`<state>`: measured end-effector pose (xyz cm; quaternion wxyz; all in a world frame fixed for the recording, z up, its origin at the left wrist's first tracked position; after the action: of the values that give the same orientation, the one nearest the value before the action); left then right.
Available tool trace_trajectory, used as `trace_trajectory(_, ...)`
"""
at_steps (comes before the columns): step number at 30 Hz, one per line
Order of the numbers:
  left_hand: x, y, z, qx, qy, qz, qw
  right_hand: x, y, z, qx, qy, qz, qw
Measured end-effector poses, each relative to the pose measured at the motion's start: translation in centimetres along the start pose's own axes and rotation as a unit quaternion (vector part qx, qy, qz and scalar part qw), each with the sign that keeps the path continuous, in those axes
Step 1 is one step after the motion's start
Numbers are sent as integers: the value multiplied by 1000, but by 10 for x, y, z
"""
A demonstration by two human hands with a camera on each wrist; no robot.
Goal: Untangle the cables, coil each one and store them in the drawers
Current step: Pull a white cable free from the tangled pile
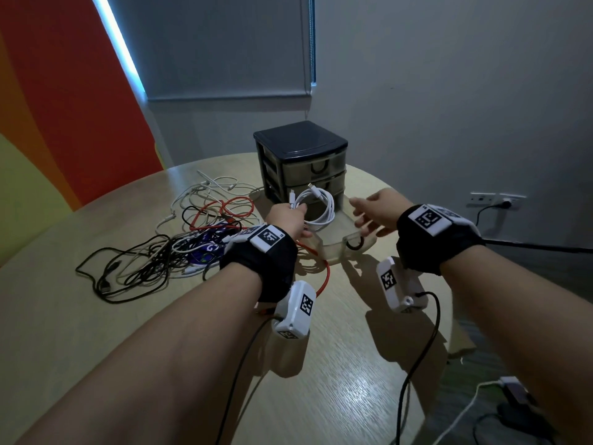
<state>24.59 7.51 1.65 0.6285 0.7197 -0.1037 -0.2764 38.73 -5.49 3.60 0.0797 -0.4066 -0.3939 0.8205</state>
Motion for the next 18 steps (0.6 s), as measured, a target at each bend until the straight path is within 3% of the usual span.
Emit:
trace_trajectory(8,35,3,-19,-13,-48,-15,999,-9,-22,-16,-68,67,-16,995)
trace_trajectory(15,54,2,-30,23,-115,-155,981,2,-23,-31,-61,77,54,994)
trace_trajectory(18,52,1,-36,25,-104,-182,977,-1,-18,-40,-45,118,95,987)
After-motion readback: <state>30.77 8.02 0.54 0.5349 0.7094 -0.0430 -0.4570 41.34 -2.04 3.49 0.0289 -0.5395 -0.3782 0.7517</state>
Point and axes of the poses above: each hand's wrist, its own z-axis away from the middle knuckle, its own x-axis out of the palm, y = z × x, the point moved 9 cm from there along -z, towards the middle knuckle, and after that the axes turned 12 degrees about x, right-handed, at the moved point
